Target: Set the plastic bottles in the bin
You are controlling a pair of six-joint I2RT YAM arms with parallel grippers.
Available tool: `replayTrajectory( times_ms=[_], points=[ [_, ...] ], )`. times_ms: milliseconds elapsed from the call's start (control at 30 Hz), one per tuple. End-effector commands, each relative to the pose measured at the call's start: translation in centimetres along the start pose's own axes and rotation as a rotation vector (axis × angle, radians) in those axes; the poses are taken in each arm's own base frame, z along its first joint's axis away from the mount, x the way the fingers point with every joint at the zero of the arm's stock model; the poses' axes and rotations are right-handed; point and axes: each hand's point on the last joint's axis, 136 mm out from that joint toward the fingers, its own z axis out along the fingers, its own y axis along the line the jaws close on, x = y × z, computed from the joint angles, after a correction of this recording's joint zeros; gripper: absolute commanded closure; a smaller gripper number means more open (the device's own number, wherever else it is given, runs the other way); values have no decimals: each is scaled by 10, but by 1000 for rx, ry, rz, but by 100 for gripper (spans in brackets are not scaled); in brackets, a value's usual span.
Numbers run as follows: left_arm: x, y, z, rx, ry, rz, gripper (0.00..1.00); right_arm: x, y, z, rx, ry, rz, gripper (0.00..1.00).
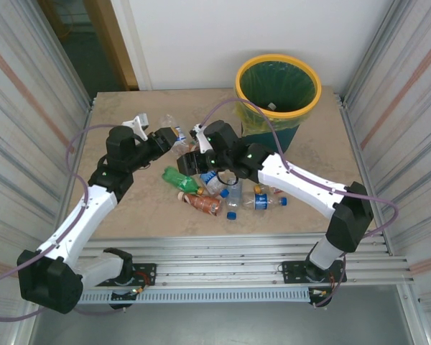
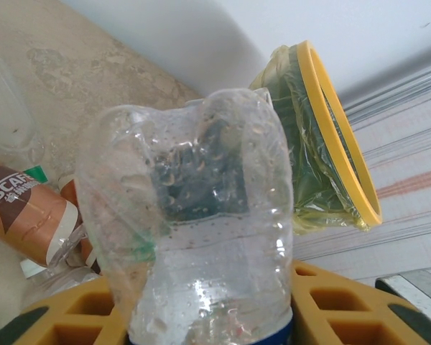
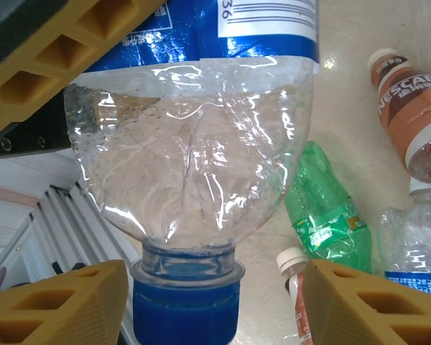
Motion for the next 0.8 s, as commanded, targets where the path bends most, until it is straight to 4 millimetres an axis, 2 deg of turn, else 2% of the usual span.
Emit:
replayTrajectory(
  times_ms=[0, 100, 300, 333, 400, 500, 533, 667, 767],
  points=[
    [1, -13, -4, 53, 2, 5, 60, -12, 11, 0, -26, -22, -26, 42],
    [2, -14, -3, 58, 6, 4, 60, -11, 11, 3, -25, -19, -30, 51],
    [3, -12, 0, 56, 14, -4, 58, -9, 9, 7, -22, -6, -32, 80],
    [3, -11, 1, 53, 15, -6, 53, -8, 7, 7, -15, -6, -31, 85],
    [4, -10, 1, 48, 17, -6, 37, -8, 6, 6, -5, -7, -33, 92],
    [2, -11, -1, 44, 12, 9, 8, -7, 1, 3, 23, -11, -33, 96],
    [1, -12, -3, 42, 7, 16, 2, -7, -2, 3, 34, -11, -34, 97],
    [-6, -18, -15, 48, -31, 66, 1, -6, -8, -1, 70, -16, -37, 98],
    [-14, -25, -32, 51, -93, 116, 1, -7, -14, -5, 101, -20, -40, 98]
  ],
)
